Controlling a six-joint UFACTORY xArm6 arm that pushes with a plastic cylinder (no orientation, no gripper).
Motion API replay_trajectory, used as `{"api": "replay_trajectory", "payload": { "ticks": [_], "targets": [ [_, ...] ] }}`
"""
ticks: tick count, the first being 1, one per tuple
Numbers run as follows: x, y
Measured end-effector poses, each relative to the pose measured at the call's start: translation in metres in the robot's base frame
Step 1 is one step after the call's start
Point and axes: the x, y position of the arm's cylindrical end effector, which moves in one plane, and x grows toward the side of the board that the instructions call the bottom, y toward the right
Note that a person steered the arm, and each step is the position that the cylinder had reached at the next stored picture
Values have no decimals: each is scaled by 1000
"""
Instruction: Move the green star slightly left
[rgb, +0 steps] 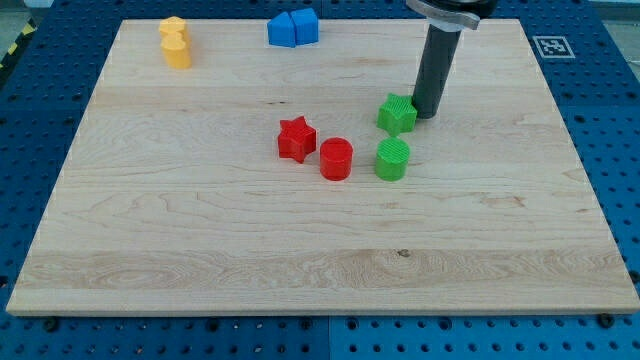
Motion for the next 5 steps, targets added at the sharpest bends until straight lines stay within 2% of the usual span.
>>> {"api": "replay_trajectory", "payload": {
  "ticks": [3,4,5],
  "targets": [
    [0,-26],
    [-13,-26],
    [-67,-25]
  ]
}}
